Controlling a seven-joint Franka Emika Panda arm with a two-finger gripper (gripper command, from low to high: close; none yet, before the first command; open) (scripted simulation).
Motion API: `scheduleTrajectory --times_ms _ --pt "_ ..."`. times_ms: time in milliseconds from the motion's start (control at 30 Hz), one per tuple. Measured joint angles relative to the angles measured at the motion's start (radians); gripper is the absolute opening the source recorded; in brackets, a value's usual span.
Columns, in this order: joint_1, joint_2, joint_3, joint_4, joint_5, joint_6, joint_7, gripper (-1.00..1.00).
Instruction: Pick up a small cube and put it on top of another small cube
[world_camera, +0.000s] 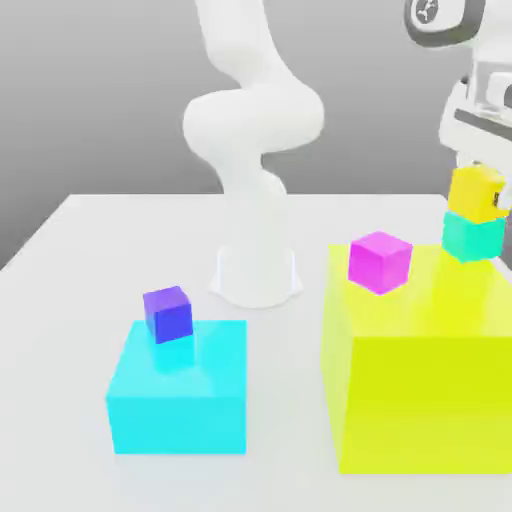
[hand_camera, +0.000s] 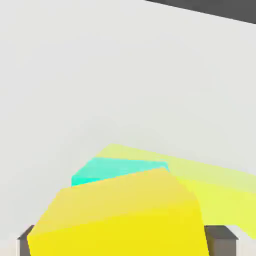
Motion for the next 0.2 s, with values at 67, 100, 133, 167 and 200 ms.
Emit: scheduleTrajectory --times_ms 67,100,133,167,200 --pt "0.0 0.003 0.002 -0.007 -0.001 0.012 0.001 1.0" --pt "-0.001 -0.003 0.0 0.004 -0.002 -0.004 0.001 1.0" --pt "-0.002 -0.013 -0.003 0.023 -0.004 -0.034 0.0 1.0" --pt "-0.002 -0.026 -0.008 0.047 -0.007 -0.07 0.0 1.0" --pt "-0.003 -0.041 -0.014 0.073 -0.009 -0.111 0.0 1.0"
